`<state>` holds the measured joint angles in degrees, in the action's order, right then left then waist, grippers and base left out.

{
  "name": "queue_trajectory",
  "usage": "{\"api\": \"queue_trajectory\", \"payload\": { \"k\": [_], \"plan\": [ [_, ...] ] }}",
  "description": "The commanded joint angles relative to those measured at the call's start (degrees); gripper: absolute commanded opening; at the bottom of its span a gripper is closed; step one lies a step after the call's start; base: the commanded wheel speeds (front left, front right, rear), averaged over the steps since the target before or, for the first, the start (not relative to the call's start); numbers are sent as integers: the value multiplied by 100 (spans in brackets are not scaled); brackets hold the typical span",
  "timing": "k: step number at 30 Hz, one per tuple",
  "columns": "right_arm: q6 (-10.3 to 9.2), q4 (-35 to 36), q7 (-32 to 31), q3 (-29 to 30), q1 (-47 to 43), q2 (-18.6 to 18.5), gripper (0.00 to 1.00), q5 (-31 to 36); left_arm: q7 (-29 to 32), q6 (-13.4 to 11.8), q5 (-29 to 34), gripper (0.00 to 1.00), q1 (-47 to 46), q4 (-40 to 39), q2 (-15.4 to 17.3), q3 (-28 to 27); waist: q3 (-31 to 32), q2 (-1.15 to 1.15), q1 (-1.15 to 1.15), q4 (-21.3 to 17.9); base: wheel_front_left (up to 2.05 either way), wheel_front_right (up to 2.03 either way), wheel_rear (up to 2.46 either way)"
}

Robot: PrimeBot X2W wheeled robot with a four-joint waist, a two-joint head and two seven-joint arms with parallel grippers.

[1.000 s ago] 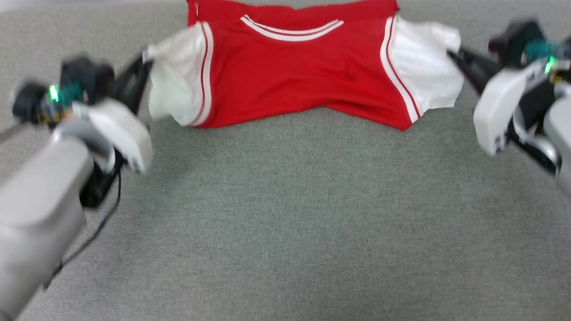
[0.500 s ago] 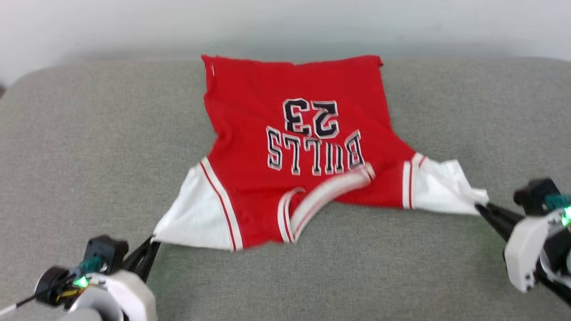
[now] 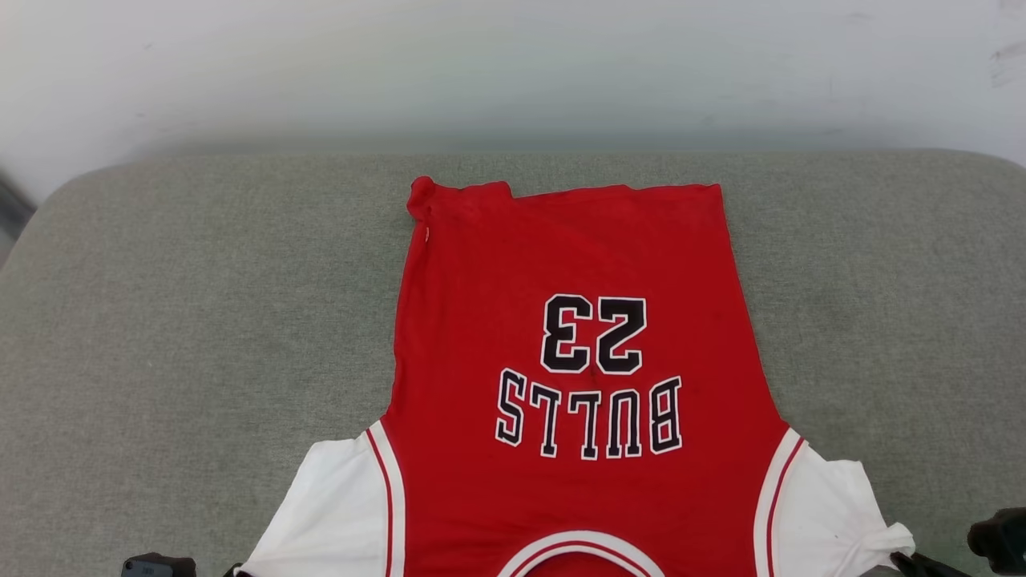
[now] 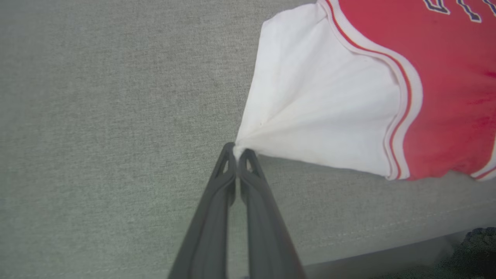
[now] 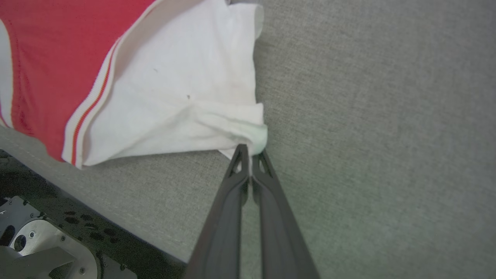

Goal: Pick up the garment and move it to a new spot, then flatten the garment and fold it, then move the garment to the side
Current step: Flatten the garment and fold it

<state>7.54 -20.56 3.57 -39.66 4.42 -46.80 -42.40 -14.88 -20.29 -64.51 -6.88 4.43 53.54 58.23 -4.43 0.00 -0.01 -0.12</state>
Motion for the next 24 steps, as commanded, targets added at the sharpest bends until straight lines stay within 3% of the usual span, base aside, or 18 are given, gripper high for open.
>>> {"api": "queue_trajectory", "payload": {
  "k": [1, 2, 3, 4, 5, 6, 16, 20, 24],
  "plan": [
    [-10, 82, -58, 252, -202, 12, 0, 84, -33, -56, 52, 0, 72, -51, -6, -79, -30, 0, 1, 8, 0, 0, 0],
    [-9, 134, -109, 395, -279, 52, 0, 140, -36, -49, 80, 0, 83, -90, -33, -112, -48, 0, 1, 15, 0, 0, 0],
    [-10, 192, -133, 562, -339, 86, 18, 192, -38, -61, 115, 0, 68, -124, -61, -163, -68, 0, 1, 27, 0, 0, 0],
    [-10, 258, -180, 721, -374, 116, 49, 257, -40, -88, 163, 0, 46, -148, -77, -215, -88, 0, 1, 34, 0, 0, 0],
    [-10, 340, -230, 889, -392, 142, 92, 343, -40, -99, 193, 0, 36, -173, -91, -261, -113, 0, 1, 36, 0, 0, 0],
    [-10, 435, -268, 1056, -384, 132, 100, 466, -42, -96, 251, 0, 15, -210, -110, -294, -146, 0, 1, 46, 0, 0, 0],
    [-8, 1989, -889, 3030, 606, -47, 100, 1282, -38, -320, 879, 0, -178, -790, -254, -889, -814, 0, 1, 196, 0, 0, 0],
    [-9, 2434, -1476, 3344, 1690, -47, 100, 1216, -37, -359, 1194, 0, -311, -1049, -303, -1075, -1292, 0, 1, 373, 0, 0, 0],
    [-9, 2452, -2667, 3221, 2814, -100, 100, 733, -37, -342, 1463, 0, -540, -1236, -385, -1165, -1765, 0, 1, 617, 0, 0, 0]
  ]
}}
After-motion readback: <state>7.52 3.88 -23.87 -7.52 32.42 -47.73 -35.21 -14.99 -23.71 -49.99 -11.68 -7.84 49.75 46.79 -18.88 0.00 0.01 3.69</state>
